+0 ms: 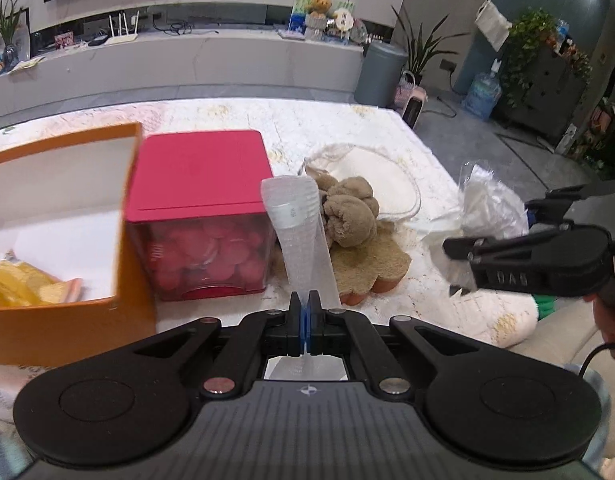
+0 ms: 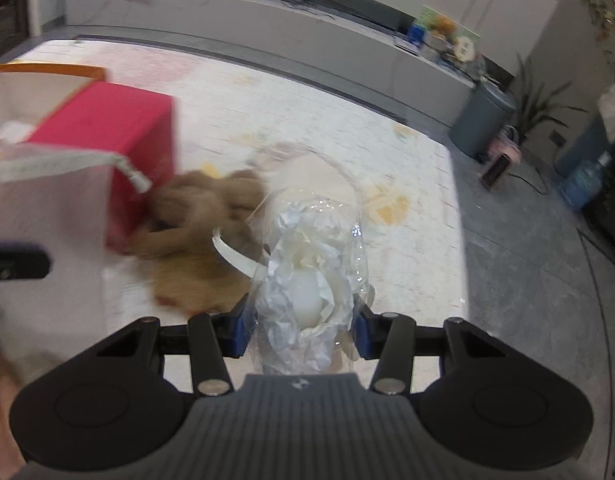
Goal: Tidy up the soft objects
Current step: 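Carry the clear bag over the orange box with the left tool while the right tool carries the wrapped item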
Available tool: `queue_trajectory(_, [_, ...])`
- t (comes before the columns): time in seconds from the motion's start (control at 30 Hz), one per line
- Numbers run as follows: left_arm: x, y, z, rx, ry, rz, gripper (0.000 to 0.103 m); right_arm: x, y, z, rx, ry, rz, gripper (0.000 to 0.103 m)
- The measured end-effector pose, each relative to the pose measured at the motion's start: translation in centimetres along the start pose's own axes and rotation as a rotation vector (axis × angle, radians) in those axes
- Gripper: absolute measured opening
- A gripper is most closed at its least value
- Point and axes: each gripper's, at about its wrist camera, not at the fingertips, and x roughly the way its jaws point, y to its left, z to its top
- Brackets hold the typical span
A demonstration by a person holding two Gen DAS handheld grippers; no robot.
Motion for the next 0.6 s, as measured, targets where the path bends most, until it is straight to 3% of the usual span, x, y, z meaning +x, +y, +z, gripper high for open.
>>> queue_trajectory(0.27, [-5.5,3.5,0.3,-0.006,-0.058,0.015,0.0,-6.4,6.5,1.2,-0.129,-0.097,0.112,0.048])
queue_trajectory(0.6, [-10.1,10.9,1.3,-0.051,-0.094,0.118,0.0,-10.3,15.0,6.8,-0.223,-0.166,0.301,0.048])
